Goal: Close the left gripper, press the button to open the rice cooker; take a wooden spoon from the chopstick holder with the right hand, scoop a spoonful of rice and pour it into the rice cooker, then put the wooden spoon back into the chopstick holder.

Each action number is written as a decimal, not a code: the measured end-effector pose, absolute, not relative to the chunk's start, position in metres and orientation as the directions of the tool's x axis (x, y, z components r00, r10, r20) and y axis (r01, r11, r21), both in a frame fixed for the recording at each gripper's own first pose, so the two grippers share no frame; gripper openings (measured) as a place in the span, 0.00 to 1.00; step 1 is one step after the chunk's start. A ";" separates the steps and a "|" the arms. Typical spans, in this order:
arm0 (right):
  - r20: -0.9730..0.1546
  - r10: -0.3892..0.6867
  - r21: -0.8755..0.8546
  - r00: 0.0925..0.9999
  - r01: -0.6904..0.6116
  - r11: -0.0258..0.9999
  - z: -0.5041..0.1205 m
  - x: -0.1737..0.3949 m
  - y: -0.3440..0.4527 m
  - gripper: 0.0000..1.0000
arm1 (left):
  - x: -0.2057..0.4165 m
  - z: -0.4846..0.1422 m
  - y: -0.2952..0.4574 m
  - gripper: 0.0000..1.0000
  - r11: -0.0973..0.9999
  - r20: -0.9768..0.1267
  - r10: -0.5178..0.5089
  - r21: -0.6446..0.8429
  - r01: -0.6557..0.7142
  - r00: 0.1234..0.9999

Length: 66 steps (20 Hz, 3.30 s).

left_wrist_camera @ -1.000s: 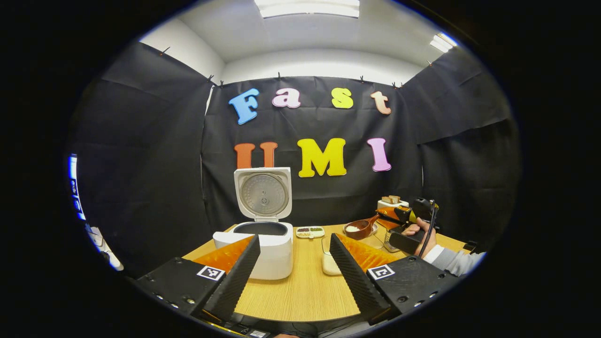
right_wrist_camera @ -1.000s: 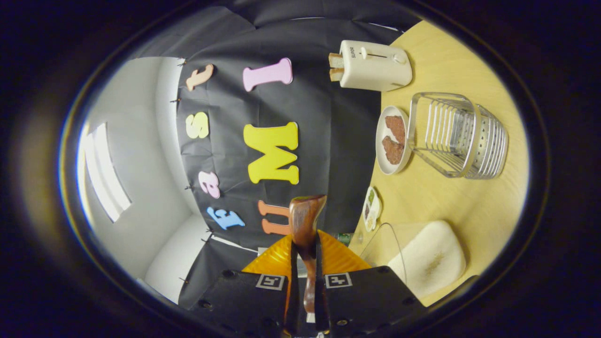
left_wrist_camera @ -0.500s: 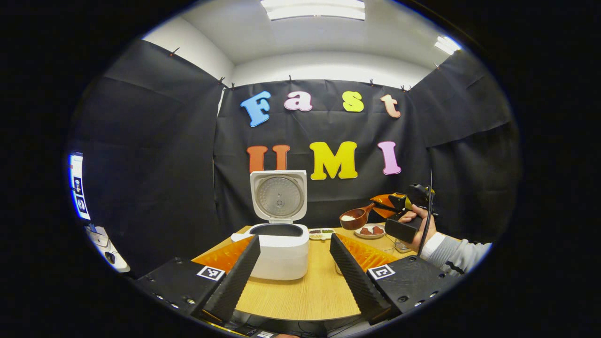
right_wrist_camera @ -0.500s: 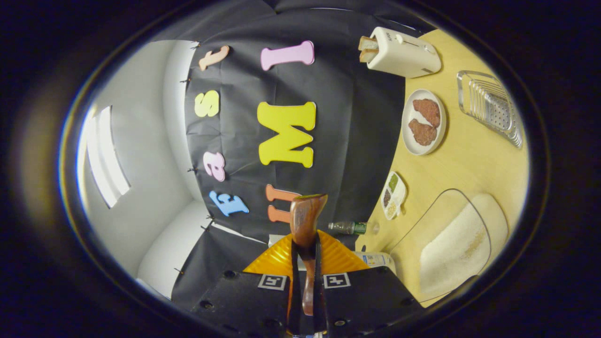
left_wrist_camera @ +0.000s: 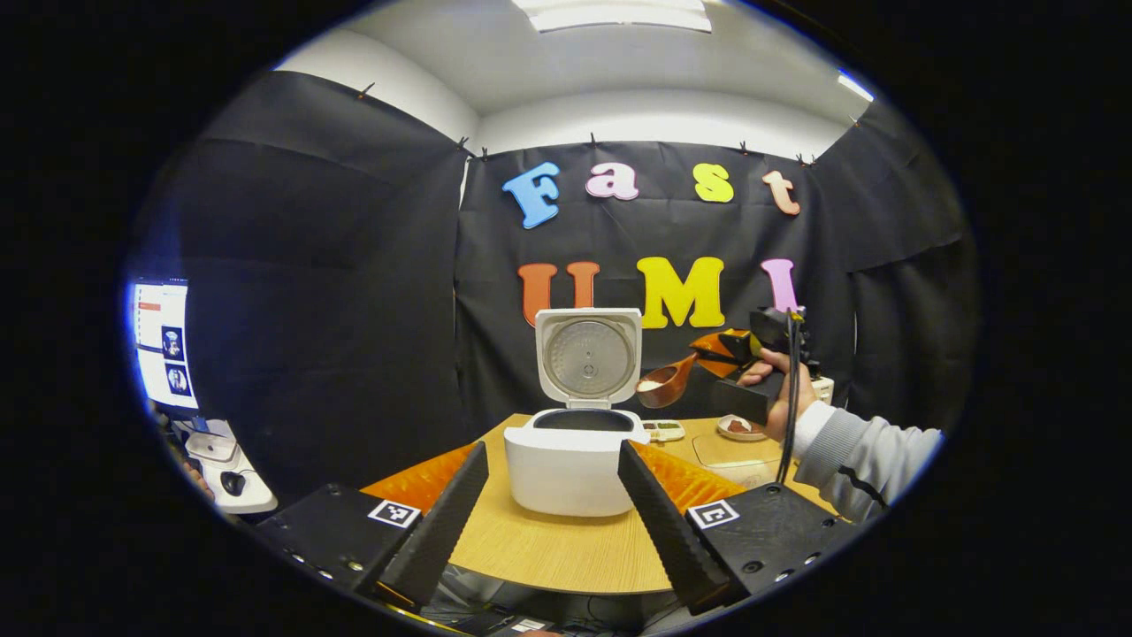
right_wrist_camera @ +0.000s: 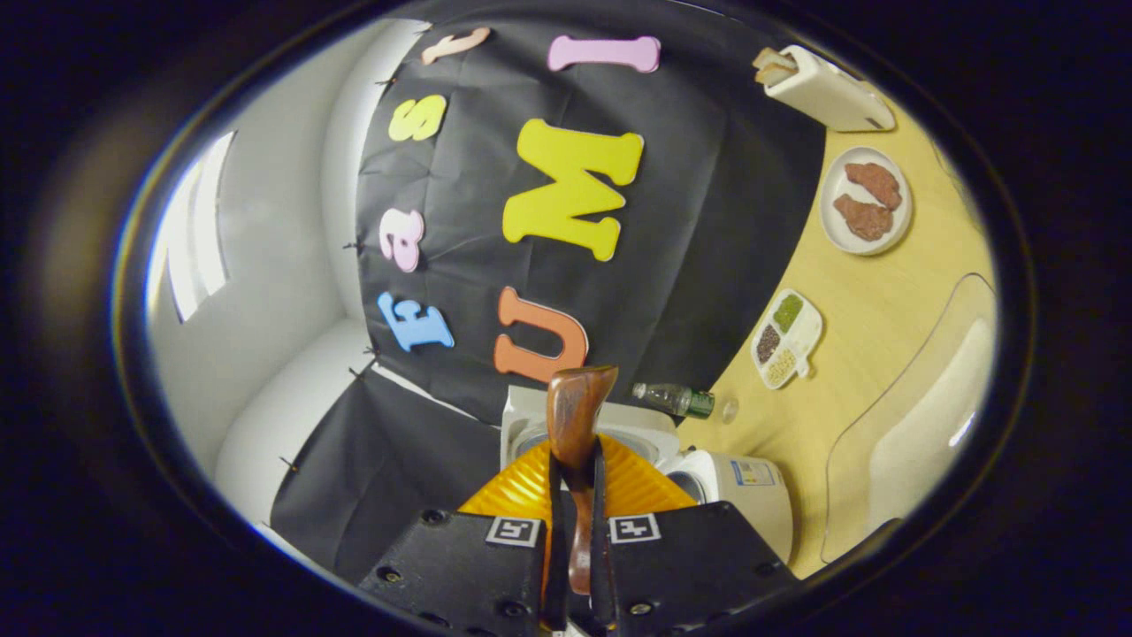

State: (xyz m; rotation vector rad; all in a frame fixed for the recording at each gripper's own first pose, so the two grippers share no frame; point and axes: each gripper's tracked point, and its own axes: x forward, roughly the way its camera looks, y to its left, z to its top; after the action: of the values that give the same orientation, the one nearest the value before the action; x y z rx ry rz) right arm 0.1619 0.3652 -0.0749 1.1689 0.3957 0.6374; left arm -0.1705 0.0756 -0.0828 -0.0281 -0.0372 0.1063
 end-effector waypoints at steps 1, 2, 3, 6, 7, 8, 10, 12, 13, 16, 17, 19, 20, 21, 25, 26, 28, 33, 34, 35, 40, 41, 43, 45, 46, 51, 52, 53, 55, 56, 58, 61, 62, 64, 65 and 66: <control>0.028 0.637 0.915 0.770 -0.277 0.294 -0.069 0.163 0.379 0.15 | -0.171 -0.082 0.073 0.94 0.995 0.040 0.091 -0.033 -0.090 0.995; 0.019 0.639 0.891 0.769 -0.303 0.339 -0.065 0.163 0.394 0.15 | -0.170 -0.081 0.071 0.95 0.997 0.044 0.075 -0.033 -0.073 0.996; 0.011 0.634 0.863 0.773 -0.328 0.384 -0.061 0.161 0.407 0.15 | -0.169 -0.081 0.070 0.94 0.998 0.047 0.065 -0.031 -0.063 0.997; -0.010 0.594 0.753 0.804 -0.385 0.534 -0.055 0.169 0.438 0.15 | -0.168 -0.083 0.075 0.94 0.998 0.045 0.065 -0.015 -0.064 0.997; -0.012 0.572 0.704 0.820 -0.399 0.587 -0.056 0.174 0.445 0.15 | -0.168 -0.086 0.081 0.94 0.997 0.039 0.075 -0.012 -0.075 0.996; -0.020 0.562 0.652 0.827 -0.415 0.634 -0.058 0.176 0.454 0.15 | -0.168 -0.088 0.087 0.94 0.996 0.040 0.091 -0.012 -0.090 0.995; -0.030 0.561 0.583 0.828 -0.441 0.682 -0.059 0.177 0.471 0.15 | -0.165 -0.094 0.098 0.95 0.994 0.028 0.104 -0.033 -0.103 0.994; -0.031 0.569 0.537 0.822 -0.466 0.703 -0.055 0.176 0.487 0.15 | -0.165 -0.095 0.108 0.94 0.992 0.022 0.117 -0.055 -0.116 0.993; -0.040 0.567 0.504 0.822 -0.474 0.722 -0.055 0.175 0.492 0.15 | -0.166 -0.097 0.112 0.94 0.992 0.020 0.113 -0.059 -0.111 0.993; -0.028 0.585 0.363 0.811 -0.537 0.762 -0.048 0.170 0.510 0.15 | -0.169 -0.104 0.118 0.94 0.991 0.008 0.099 -0.087 -0.098 0.995; -0.046 0.596 0.296 0.802 -0.559 0.775 -0.052 0.167 0.517 0.15 | -0.169 -0.105 0.122 0.94 0.990 0.008 0.106 -0.093 -0.105 0.994; -0.055 0.610 0.159 0.790 -0.597 0.787 -0.051 0.160 0.527 0.15 | -0.169 -0.103 0.117 0.94 0.991 0.012 0.092 -0.094 -0.090 0.996; -0.054 0.620 0.081 0.783 -0.616 0.784 -0.051 0.156 0.534 0.15 | -0.168 -0.104 0.114 0.94 0.993 0.012 0.081 -0.089 -0.080 0.997; -0.062 0.622 -0.011 0.781 -0.623 0.782 -0.052 0.152 0.538 0.10 | -0.169 -0.104 0.112 0.94 0.994 0.011 0.075 -0.080 -0.074 0.997; -0.087 0.623 -0.230 0.777 -0.624 0.747 -0.062 0.137 0.548 0.15 | -0.173 -0.100 0.111 0.94 0.996 0.022 0.072 -0.051 -0.071 0.997; -0.087 0.613 -0.265 0.785 -0.611 0.746 -0.063 0.136 0.547 0.15 | -0.173 -0.099 0.112 0.94 0.996 0.026 0.077 -0.058 -0.075 0.997; -0.092 0.591 -0.321 0.802 -0.585 0.745 -0.066 0.137 0.541 0.15 | -0.173 -0.096 0.107 0.94 0.996 0.038 0.069 -0.064 -0.067 0.997; -0.073 0.570 -0.286 0.819 -0.565 0.774 -0.047 0.137 0.511 0.16 | -0.172 -0.095 0.109 0.94 0.994 0.036 0.083 -0.072 -0.081 0.996; -0.066 0.562 -0.276 0.825 -0.556 0.784 -0.041 0.138 0.500 0.16 | -0.171 -0.092 0.106 0.94 0.994 0.040 0.081 -0.073 -0.078 0.996; -0.063 0.555 -0.269 0.830 -0.549 0.791 -0.035 0.138 0.488 0.16 | -0.171 -0.091 0.099 0.94 0.995 0.042 0.067 -0.077 -0.064 0.997; -0.062 0.553 -0.217 0.831 -0.552 0.805 -0.027 0.136 0.421 0.16 | -0.160 -0.084 0.068 0.94 0.997 0.054 0.024 -0.072 -0.020 0.998; -0.063 0.550 -0.205 0.833 -0.550 0.810 -0.026 0.137 0.405 0.16 | -0.156 -0.084 0.060 0.94 0.997 0.055 0.012 -0.073 -0.008 0.998; -0.054 0.539 -0.187 0.841 -0.539 0.822 -0.020 0.140 0.372 0.16 | -0.147 -0.085 0.041 0.94 0.997 0.052 -0.023 -0.069 0.027 0.998; -0.047 0.528 -0.157 0.848 -0.529 0.834 -0.020 0.139 0.339 0.17 | -0.137 -0.095 0.016 0.94 0.994 0.025 -0.088 -0.061 0.089 0.996; -0.042 0.526 -0.146 0.849 -0.526 0.838 -0.019 0.138 0.325 0.17 | -0.135 -0.096 0.011 0.94 0.995 0.016 -0.090 -0.052 0.090 0.996; -0.046 0.492 -0.091 0.870 -0.494 0.865 -0.032 0.148 0.249 0.17 | -0.121 -0.095 0.002 0.94 0.997 0.025 -0.058 -0.044 0.059 0.998; -0.048 0.480 -0.084 0.876 -0.482 0.872 -0.035 0.151 0.234 0.17 | -0.120 -0.095 -0.002 0.94 0.997 0.026 -0.060 -0.055 0.062 0.998; -0.049 0.469 -0.076 0.882 -0.471 0.879 -0.037 0.154 0.220 0.17 | -0.120 -0.092 -0.004 0.94 0.996 0.039 -0.063 -0.054 0.065 0.997; -0.050 0.444 -0.064 0.895 -0.446 0.893 -0.041 0.158 0.190 0.17 | -0.121 -0.086 -0.001 0.94 0.998 0.056 -0.042 -0.041 0.044 0.998; -0.047 0.428 -0.056 0.903 -0.430 0.901 -0.041 0.160 0.176 0.17 | -0.122 -0.084 0.000 0.94 0.999 0.061 -0.025 -0.026 0.027 0.998; -0.046 0.398 -0.042 0.916 -0.400 0.916 -0.042 0.163 0.148 0.17 | -0.121 -0.083 0.002 0.94 1.000 0.071 -0.003 0.001 0.003 0.997; -0.041 0.355 -0.022 0.934 -0.356 0.934 -0.044 0.167 0.109 0.17 | -0.127 -0.074 -0.004 0.94 1.000 0.100 -0.009 -0.016 0.011 0.995; -0.043 0.345 -0.013 0.938 -0.346 0.938 -0.045 0.168 0.099 0.18 | -0.127 -0.072 -0.007 0.94 0.999 0.107 -0.016 -0.027 0.019 0.994; -0.044 0.342 0.001 0.939 -0.342 0.940 -0.054 0.168 0.084 0.18 | -0.129 -0.070 -0.012 0.94 0.999 0.116 -0.022 -0.025 0.025 0.993; -0.045 0.335 0.010 0.941 -0.335 0.942 -0.060 0.170 0.075 0.18 | -0.129 -0.069 -0.012 0.94 1.000 0.118 -0.017 -0.013 0.018 0.993; -0.053 0.320 0.017 0.946 -0.320 0.947 -0.067 0.174 0.064 0.18 | -0.130 -0.069 -0.008 0.94 1.000 0.117 0.005 0.007 -0.006 0.993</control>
State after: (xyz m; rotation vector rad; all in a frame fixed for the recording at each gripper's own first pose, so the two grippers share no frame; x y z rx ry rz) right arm 0.1742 0.0637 -0.0673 0.0079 0.0551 0.3258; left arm -0.1301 -0.0077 -0.0694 0.0078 -0.1169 0.0058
